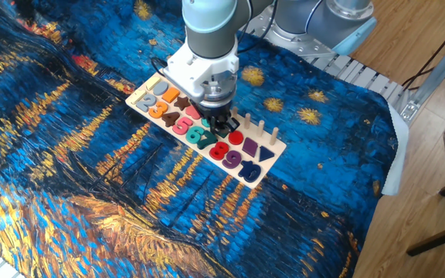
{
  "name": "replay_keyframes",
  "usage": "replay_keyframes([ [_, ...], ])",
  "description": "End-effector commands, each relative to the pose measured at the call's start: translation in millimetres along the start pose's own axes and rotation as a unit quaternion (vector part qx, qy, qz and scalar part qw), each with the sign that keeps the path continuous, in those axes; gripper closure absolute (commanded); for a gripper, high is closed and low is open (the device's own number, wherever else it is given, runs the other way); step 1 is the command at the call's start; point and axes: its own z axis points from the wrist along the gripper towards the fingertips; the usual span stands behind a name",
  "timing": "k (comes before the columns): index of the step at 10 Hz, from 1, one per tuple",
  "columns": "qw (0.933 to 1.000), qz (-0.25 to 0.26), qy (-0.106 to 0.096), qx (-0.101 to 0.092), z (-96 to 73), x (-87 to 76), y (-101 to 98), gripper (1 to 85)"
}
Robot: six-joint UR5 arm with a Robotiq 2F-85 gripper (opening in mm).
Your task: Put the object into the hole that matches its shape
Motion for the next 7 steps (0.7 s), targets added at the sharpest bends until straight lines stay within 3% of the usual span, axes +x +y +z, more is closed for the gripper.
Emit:
replay_keyframes([
  [1, 1.0, 0.001, 0.001, -0.005, -1.4, -1.5, 1.5, 84.0],
  [5, 1.0, 0.004, 0.002, -0.008, -1.7, -1.2, 3.4, 84.0],
  [7, 0.9998, 0.008, 0.015, -0.007, -9.2, 6.7, 6.4, 84.0],
])
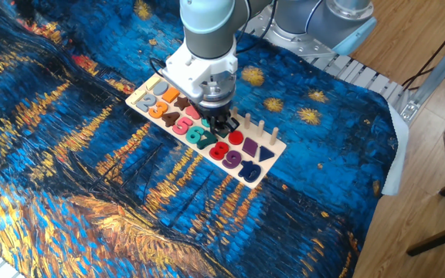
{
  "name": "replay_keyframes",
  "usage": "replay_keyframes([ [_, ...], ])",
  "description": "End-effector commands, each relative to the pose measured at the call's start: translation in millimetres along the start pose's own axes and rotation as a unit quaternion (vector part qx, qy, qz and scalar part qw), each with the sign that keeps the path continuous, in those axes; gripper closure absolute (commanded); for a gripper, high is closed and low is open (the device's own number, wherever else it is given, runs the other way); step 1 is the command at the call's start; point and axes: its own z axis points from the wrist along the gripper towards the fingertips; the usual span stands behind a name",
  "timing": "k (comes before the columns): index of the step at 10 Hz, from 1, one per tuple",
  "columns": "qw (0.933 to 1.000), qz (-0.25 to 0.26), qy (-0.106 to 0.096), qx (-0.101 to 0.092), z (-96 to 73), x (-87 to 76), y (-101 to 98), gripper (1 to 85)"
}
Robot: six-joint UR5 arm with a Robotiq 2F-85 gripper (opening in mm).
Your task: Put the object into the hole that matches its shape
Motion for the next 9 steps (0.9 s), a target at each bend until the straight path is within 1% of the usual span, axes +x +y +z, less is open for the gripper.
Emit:
replay_keyframes([
  [1, 0.9999, 0.003, 0.015, -0.003, -13.6, 7.8, 6.4, 84.0],
  [2, 0.9998, 0.0, 0.018, -0.005, -19.0, 8.0, 9.5, 84.0],
  [3, 0.9996, -0.002, 0.022, -0.015, -21.7, 8.3, 15.3, 84.0],
  [5, 0.9992, -0.026, 0.028, -0.009, -31.7, 6.4, 13.4, 84.0],
  [6, 0.9987, -0.044, 0.024, 0.003, -34.8, -1.8, 6.9, 84.0],
  [7, 0.9983, -0.053, 0.025, 0.005, -37.2, -10.3, 9.2, 84.0],
  [8, 0.9972, -0.067, 0.023, 0.023, -37.4, -20.9, 4.6, 84.0],
  [9, 0.9964, -0.078, 0.008, 0.033, -31.0, -37.4, 6.0, 84.0],
])
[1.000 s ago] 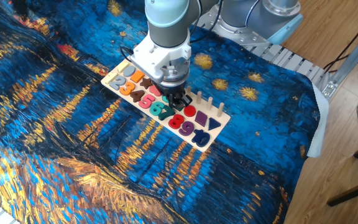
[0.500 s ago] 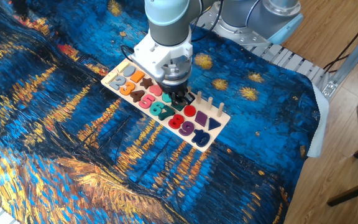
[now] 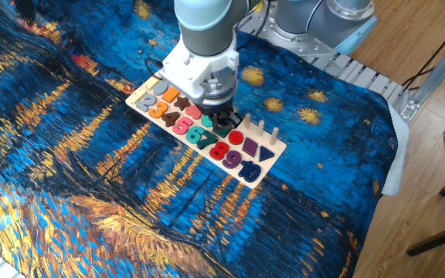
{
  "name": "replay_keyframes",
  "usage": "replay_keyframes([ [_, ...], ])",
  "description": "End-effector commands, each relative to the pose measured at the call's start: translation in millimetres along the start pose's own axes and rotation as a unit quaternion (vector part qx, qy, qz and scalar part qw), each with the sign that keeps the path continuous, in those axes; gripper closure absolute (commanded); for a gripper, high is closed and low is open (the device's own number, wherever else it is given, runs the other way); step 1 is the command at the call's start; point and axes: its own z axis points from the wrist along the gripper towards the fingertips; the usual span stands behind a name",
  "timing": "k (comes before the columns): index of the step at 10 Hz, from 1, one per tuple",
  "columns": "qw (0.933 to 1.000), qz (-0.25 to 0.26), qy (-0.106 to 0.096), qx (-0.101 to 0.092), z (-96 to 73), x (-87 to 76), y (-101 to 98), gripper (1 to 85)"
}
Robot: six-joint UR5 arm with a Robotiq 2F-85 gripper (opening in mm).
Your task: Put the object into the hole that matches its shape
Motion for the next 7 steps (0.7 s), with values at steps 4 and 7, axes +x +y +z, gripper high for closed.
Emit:
replay_keyframes([
  [4, 0.9991, -0.04, -0.007, 0.009, 7.2, -24.8, 11.8, 84.0],
  [7, 0.9972, -0.067, 0.013, 0.031, 7.9, -11.7, -4.9, 84.0],
])
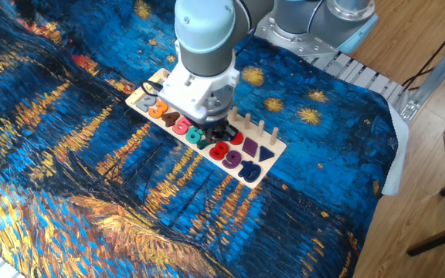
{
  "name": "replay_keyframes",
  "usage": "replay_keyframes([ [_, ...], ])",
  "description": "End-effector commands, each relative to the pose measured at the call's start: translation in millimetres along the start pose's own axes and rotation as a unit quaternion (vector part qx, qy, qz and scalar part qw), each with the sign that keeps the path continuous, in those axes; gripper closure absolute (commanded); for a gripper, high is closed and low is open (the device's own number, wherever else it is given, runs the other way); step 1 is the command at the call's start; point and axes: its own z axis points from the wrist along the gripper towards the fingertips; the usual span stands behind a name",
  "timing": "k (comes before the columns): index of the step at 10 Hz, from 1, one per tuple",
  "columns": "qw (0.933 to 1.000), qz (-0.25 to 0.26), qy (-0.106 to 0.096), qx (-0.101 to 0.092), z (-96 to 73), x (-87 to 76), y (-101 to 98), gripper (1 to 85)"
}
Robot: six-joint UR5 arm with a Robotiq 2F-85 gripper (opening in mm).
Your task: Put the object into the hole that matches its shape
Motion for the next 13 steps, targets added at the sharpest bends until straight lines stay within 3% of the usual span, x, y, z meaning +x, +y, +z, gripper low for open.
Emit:
replay_keyframes([
  [1, 0.9989, -0.036, 0.008, 0.028, 1.7, 2.6, -17.5, 84.0],
  [2, 0.999, -0.039, 0.0, 0.023, 3.7, -2.8, -15.7, 84.0],
  [10, 0.9965, -0.066, -0.041, 0.031, 9.6, -37.6, -26.6, 84.0],
  [13, 0.9962, -0.066, -0.048, 0.032, 12.6, -42.0, -27.3, 84.0],
])
